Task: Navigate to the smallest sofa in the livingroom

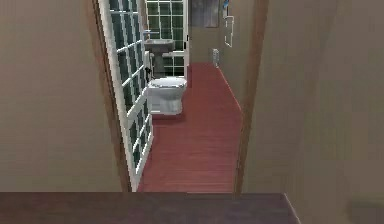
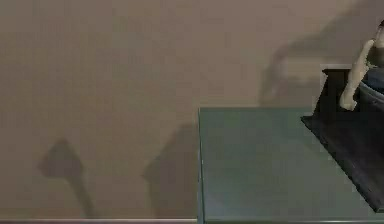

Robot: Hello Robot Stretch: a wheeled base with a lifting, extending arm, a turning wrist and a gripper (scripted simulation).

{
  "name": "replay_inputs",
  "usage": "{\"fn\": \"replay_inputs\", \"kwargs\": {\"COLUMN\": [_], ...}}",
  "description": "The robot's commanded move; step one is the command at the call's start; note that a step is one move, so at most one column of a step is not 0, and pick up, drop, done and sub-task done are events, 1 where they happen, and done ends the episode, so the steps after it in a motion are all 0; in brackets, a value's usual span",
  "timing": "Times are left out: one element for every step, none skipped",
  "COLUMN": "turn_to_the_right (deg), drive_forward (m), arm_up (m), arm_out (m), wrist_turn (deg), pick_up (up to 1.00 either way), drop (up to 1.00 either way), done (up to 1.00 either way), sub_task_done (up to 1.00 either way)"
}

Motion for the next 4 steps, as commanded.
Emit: {"fn": "replay_inputs", "kwargs": {"turn_to_the_right": [-45.0, -39.0, 0.0, 0.0], "drive_forward": [0.00, 0.00, 1.00, 1.00], "arm_up": [0.00, 0.00, 0.00, 0.00], "arm_out": [0.00, 0.00, 0.00, 0.00], "wrist_turn": [0.0, 0.0, 0.0, 0.0], "pick_up": [0.00, 0.00, 0.00, 0.00], "drop": [0.00, 0.00, 0.00, 0.00], "done": [0.00, 0.00, 0.00, 0.00], "sub_task_done": [0.00, 0.00, 0.00, 0.00]}}
